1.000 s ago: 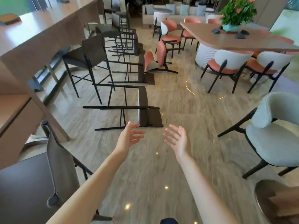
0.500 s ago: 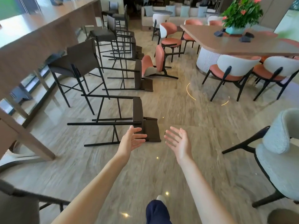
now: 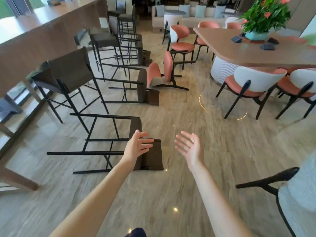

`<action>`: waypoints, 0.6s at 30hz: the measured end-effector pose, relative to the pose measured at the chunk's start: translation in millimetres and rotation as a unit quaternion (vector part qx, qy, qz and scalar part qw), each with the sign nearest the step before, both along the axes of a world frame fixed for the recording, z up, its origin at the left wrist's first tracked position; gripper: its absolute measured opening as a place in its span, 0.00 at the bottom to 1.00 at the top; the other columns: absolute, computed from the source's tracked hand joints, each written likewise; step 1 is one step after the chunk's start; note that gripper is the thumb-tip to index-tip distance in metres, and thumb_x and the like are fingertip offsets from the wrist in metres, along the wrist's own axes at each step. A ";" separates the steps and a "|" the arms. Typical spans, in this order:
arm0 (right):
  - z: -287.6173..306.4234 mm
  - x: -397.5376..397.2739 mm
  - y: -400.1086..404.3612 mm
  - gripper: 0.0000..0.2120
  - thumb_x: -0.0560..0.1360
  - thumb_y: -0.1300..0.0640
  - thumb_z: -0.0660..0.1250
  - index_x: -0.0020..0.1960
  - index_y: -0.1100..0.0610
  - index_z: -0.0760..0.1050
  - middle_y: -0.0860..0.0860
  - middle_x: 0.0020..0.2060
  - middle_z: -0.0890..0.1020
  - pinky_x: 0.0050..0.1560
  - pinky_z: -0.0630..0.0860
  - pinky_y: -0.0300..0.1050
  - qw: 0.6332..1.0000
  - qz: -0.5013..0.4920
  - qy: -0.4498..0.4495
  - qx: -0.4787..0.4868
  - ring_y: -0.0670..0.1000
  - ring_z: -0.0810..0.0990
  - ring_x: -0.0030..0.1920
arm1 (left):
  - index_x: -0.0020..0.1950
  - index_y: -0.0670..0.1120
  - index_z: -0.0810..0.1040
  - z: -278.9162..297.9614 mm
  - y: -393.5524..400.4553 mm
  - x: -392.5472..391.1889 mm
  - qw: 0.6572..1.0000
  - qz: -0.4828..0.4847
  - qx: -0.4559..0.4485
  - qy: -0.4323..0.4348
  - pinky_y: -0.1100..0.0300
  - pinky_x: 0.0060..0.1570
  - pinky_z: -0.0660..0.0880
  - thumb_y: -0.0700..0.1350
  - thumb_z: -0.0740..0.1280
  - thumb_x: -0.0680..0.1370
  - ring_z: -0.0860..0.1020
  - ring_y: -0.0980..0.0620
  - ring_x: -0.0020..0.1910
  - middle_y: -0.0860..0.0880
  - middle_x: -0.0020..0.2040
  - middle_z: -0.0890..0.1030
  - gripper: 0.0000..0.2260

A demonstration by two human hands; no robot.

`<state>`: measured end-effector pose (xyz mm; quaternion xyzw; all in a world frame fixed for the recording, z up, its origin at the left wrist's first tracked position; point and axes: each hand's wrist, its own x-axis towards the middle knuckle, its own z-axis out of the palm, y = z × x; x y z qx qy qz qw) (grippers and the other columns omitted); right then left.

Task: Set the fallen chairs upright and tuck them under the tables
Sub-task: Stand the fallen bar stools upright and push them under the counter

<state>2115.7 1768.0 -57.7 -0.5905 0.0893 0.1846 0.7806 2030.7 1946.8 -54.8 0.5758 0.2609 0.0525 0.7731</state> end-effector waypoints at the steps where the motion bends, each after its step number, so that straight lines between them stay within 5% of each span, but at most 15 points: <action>1: -0.8 14.1 4.3 0.19 0.81 0.48 0.54 0.56 0.57 0.79 0.56 0.51 0.85 0.51 0.78 0.50 1.000 0.003 -0.001 -0.002 0.57 0.83 0.53 | 0.66 0.44 0.73 -1.4 3.0 12.4 1.000 0.002 0.001 0.001 0.49 0.62 0.72 0.56 0.48 0.84 0.78 0.42 0.58 0.40 0.58 0.80 0.23; 18: -9.4 262.2 124.8 0.19 0.81 0.48 0.54 0.55 0.57 0.80 0.57 0.51 0.85 0.53 0.78 0.51 0.999 0.031 0.002 -0.029 0.58 0.83 0.53 | 0.58 0.47 0.77 -29.1 110.9 251.4 0.999 0.043 0.019 0.000 0.48 0.60 0.73 0.57 0.50 0.83 0.80 0.41 0.55 0.41 0.54 0.83 0.21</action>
